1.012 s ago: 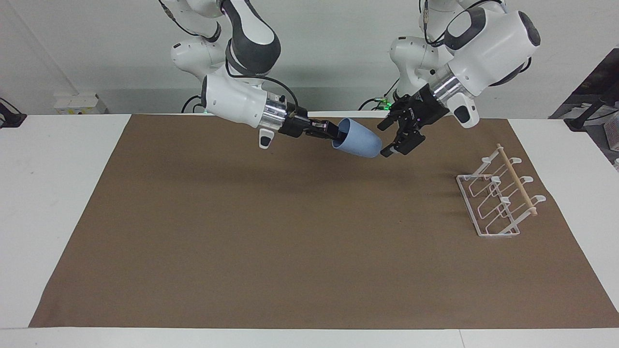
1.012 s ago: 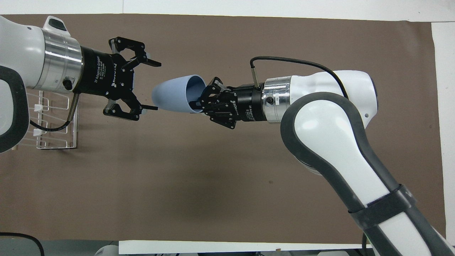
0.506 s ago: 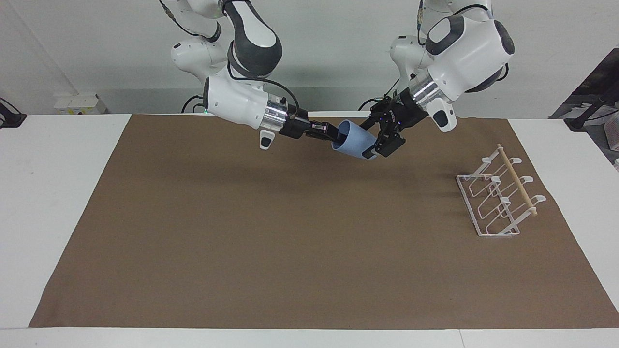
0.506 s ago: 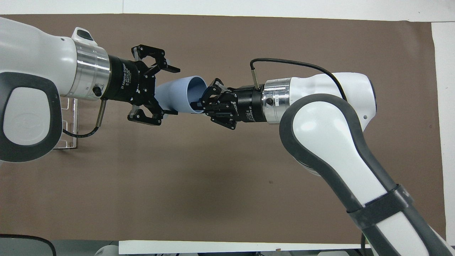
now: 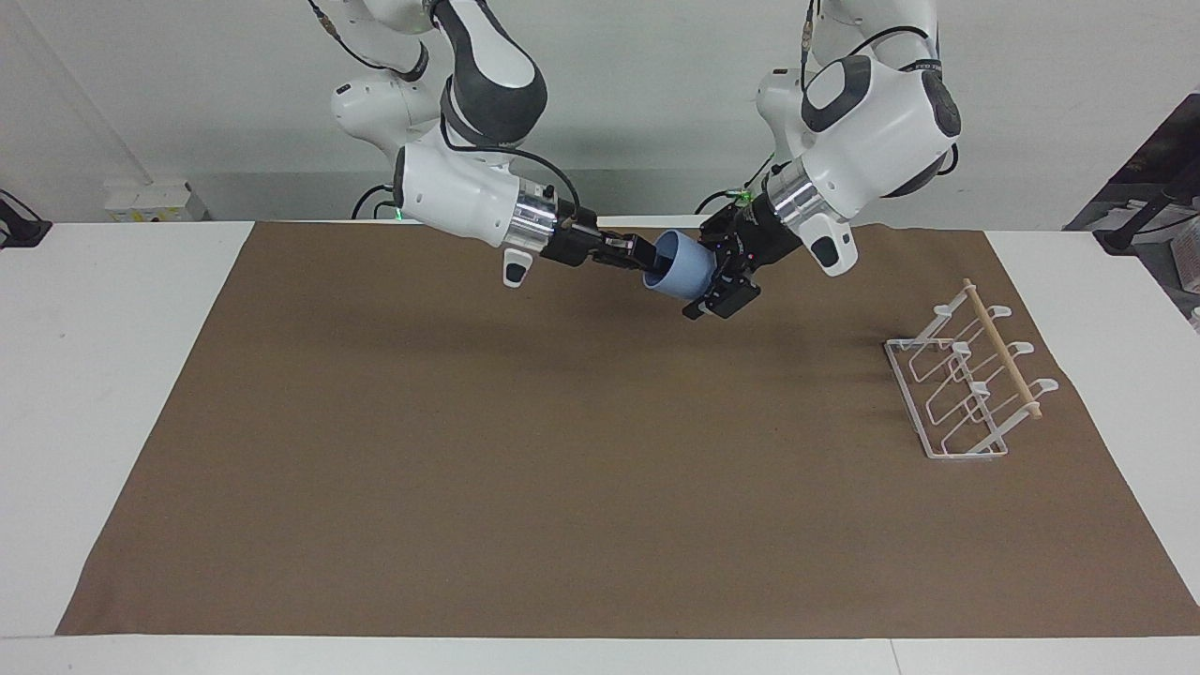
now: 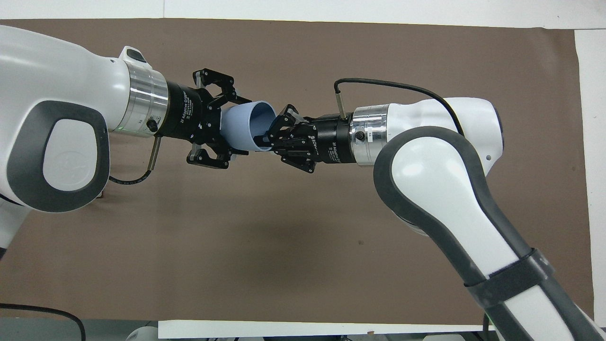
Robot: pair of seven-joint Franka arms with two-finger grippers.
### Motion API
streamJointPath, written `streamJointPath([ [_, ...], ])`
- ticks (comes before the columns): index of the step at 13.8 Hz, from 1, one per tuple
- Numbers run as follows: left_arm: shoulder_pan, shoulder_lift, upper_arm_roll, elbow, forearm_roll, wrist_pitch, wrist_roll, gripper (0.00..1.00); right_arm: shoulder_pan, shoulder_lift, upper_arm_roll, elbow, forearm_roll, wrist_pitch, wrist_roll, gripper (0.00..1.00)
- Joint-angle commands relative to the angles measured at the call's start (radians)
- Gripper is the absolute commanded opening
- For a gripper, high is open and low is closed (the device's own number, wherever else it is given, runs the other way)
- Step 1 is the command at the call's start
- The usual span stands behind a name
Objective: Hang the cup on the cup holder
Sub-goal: 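Close the left gripper on the cup base while the right gripper holds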
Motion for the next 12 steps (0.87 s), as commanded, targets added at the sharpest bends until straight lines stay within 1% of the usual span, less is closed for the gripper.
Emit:
streamJointPath([
  [1,-0.008,0.029,0.012,0.058,-0.011,-0.019,-0.001,0.3,0.005,-0.02,0.007,-0.009,0.023,-0.003,0.008,0.0],
  [3,-0.002,0.027,0.013,0.074,-0.011,-0.027,-0.004,0.29,0.005,-0.019,0.007,-0.009,0.023,-0.003,0.009,0.0],
  [4,0.0,0.026,0.015,0.077,-0.011,-0.027,-0.004,0.29,0.005,-0.019,0.006,-0.008,0.021,0.0,0.01,0.28],
  [5,0.0,0.024,0.018,0.077,-0.01,-0.027,-0.006,0.29,0.005,-0.019,0.007,-0.006,0.02,0.002,0.011,0.94],
  [6,0.0,0.023,0.019,0.077,-0.007,-0.028,-0.007,0.29,0.006,-0.019,0.006,-0.002,0.017,0.003,0.005,0.99],
  [8,0.0,0.024,0.024,0.077,0.016,-0.03,-0.014,0.29,-0.014,-0.009,0.001,0.024,-0.002,-0.001,-0.003,0.99],
  [9,0.001,0.024,0.024,0.085,0.083,-0.04,-0.017,0.29,-0.032,-0.015,-0.002,0.029,-0.034,-0.003,-0.004,0.99],
  [11,0.02,0.026,0.026,0.082,0.25,-0.05,-0.041,0.29,-0.081,-0.028,-0.005,0.06,-0.182,-0.033,-0.006,0.99],
  [12,0.032,0.026,0.026,0.08,0.348,-0.07,-0.044,0.29,-0.119,-0.037,-0.005,0.073,-0.248,-0.071,-0.006,0.99],
])
